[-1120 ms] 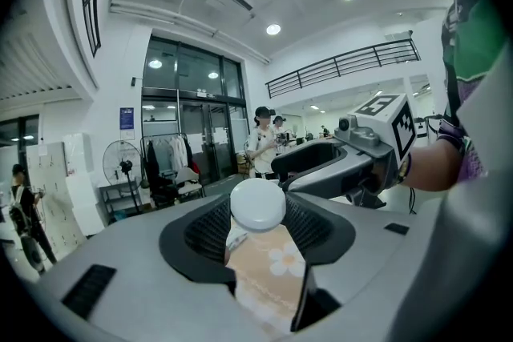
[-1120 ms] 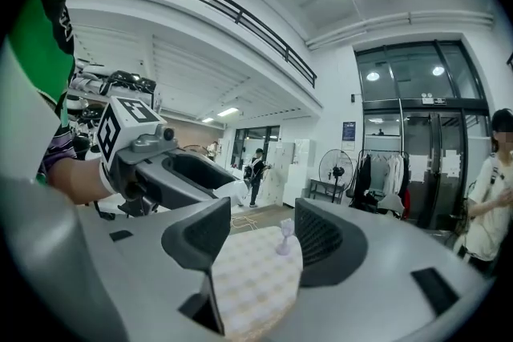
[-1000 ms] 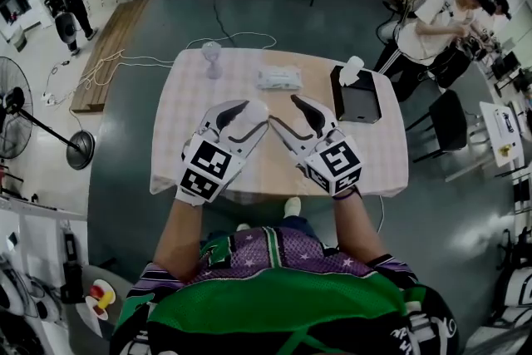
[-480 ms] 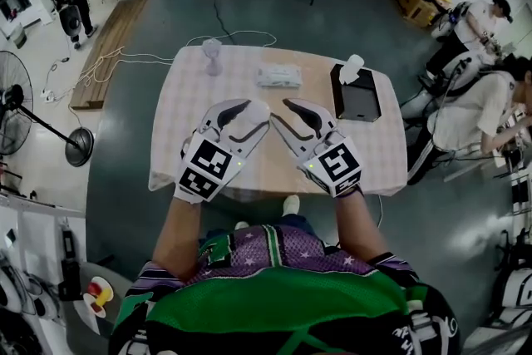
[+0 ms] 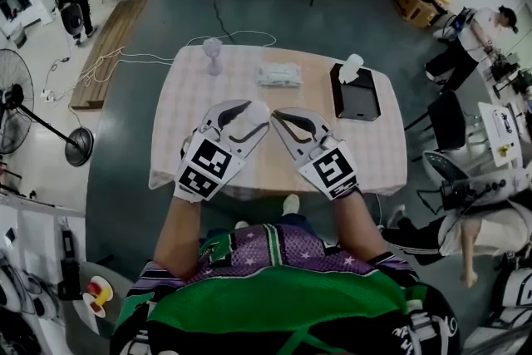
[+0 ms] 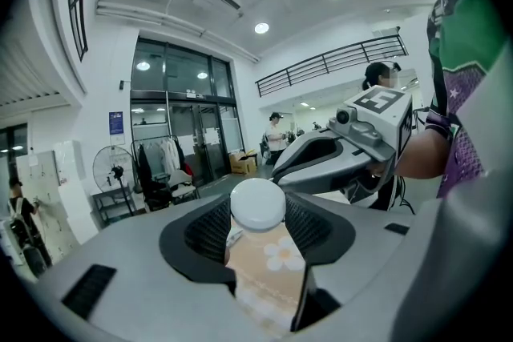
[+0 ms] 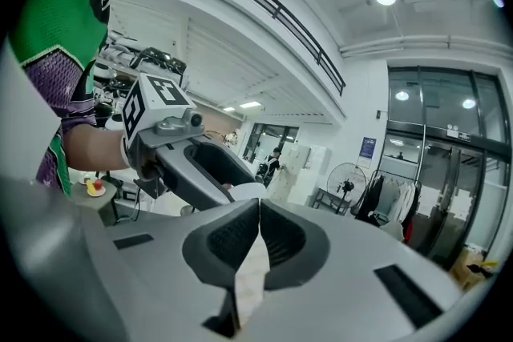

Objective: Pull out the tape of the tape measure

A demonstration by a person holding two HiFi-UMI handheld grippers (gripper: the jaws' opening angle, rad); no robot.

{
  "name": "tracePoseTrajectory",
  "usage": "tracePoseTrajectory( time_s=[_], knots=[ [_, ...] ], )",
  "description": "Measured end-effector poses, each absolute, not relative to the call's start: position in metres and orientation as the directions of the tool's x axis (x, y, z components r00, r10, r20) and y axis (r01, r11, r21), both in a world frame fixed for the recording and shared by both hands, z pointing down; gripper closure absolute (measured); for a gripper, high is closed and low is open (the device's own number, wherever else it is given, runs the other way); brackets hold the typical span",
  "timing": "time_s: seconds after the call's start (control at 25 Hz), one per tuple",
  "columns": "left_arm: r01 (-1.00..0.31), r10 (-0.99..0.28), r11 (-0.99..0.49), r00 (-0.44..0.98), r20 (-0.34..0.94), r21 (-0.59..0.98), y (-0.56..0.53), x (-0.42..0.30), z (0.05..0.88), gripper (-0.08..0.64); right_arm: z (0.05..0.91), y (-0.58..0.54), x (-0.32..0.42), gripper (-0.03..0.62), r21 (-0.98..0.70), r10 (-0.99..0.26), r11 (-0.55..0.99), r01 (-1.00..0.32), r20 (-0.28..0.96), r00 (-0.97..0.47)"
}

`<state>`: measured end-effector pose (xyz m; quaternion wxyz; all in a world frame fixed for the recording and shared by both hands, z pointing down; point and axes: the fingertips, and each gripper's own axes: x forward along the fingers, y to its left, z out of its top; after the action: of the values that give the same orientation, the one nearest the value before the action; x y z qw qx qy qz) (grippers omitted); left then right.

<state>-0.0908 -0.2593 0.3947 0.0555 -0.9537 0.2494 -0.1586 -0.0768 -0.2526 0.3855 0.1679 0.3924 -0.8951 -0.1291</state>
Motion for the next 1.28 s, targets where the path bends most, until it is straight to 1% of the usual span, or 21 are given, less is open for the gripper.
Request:
tracePoseTrajectory(
  time_s=[0.12,0.28,0.36,0.52,0.68,0.84,1.0,1.12,1.28],
  knots=[
    [-0.468,-0.497,-0.868,0.825,0.269,-0.168,-0.258,-0.092,0.396,0.324,0.386,-0.250,-0.076,0.583,0.329,-0.753,0.655,-0.681,0.204,-0.626],
    [-0.477,-0.499,-0.866,0.824,0.269,-0.148,-0.257,-0.093,0.400,0.324,0.388,-0.248,-0.073,0.583,0.370,-0.759,0.645,-0.668,0.210,-0.617],
    [-0.493,-0.513,-0.858,0.813,0.276,-0.141,-0.260,-0.095,0.403,0.324,0.389,-0.248,-0.069,0.583,0.354,-0.773,0.630,-0.691,0.211,-0.598],
    [-0.536,-0.546,-0.835,0.784,0.294,-0.121,-0.268,-0.110,0.412,0.324,0.388,-0.251,-0.048,0.583,0.325,-0.805,0.593,-0.737,0.203,-0.558],
    [-0.556,-0.553,-0.827,0.780,0.291,-0.081,-0.268,-0.116,0.414,0.324,0.386,-0.249,-0.036,0.581,0.334,-0.813,0.582,-0.742,0.206,-0.545],
    [-0.585,-0.586,-0.804,0.750,0.306,-0.107,-0.276,-0.122,0.417,0.324,0.384,-0.251,-0.026,0.583,0.344,-0.837,0.547,-0.763,0.201,-0.509],
    [-0.602,-0.586,-0.797,0.747,0.314,-0.051,-0.281,-0.135,0.421,0.324,0.385,-0.254,-0.001,0.583,0.318,-0.860,0.510,-0.799,0.197,-0.471],
    [-0.613,-0.598,-0.787,0.732,0.326,-0.066,-0.283,-0.139,0.425,0.324,0.389,-0.254,0.005,0.580,0.316,-0.861,0.509,-0.801,0.212,-0.463],
    [-0.635,-0.620,-0.768,0.703,0.349,-0.086,-0.284,-0.142,0.433,0.324,0.392,-0.252,0.023,0.581,0.317,-0.891,0.452,-0.834,0.211,-0.402]
  ],
)
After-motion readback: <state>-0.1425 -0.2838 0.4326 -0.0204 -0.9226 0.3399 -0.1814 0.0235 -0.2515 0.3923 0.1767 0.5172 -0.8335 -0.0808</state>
